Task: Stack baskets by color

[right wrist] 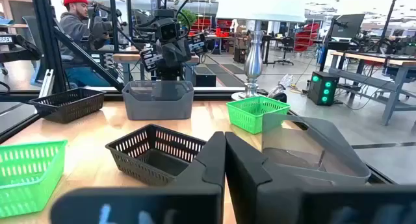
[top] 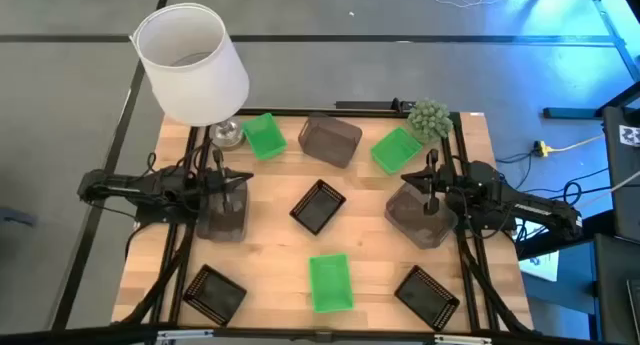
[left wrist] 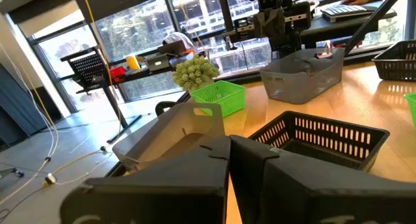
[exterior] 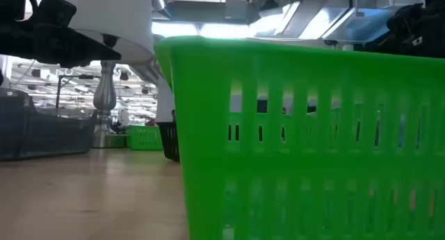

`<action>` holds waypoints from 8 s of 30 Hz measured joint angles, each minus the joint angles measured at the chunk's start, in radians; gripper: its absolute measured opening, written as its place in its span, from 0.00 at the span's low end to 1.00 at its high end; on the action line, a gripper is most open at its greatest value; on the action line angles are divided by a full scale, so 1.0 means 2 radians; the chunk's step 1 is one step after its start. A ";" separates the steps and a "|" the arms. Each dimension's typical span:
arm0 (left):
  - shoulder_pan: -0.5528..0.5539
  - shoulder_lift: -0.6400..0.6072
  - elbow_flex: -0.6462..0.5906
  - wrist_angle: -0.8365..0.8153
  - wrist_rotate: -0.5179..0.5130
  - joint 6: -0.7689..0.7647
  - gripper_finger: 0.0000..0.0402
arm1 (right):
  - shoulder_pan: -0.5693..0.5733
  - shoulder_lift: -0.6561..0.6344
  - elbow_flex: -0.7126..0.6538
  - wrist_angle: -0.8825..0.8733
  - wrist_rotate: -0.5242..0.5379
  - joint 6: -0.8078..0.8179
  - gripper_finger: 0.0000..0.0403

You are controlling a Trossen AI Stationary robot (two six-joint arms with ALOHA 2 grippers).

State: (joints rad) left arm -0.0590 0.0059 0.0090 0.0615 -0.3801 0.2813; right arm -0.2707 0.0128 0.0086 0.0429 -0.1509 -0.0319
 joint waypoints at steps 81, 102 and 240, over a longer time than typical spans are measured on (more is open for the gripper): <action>0.000 0.172 0.285 -0.197 -0.116 -0.125 0.00 | 0.000 0.000 0.000 0.000 0.000 -0.030 0.03; 0.000 0.459 0.612 -0.630 0.039 -0.370 0.00 | 0.000 0.000 0.000 0.000 0.000 -0.028 0.03; 0.021 0.833 0.510 -0.417 0.173 -0.161 0.00 | 0.000 -0.001 0.000 0.002 0.000 -0.030 0.03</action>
State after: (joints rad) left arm -0.0170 1.6714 1.0286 -0.7725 -0.0341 -0.0407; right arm -0.2707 0.0105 0.0086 0.0463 -0.1509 -0.0914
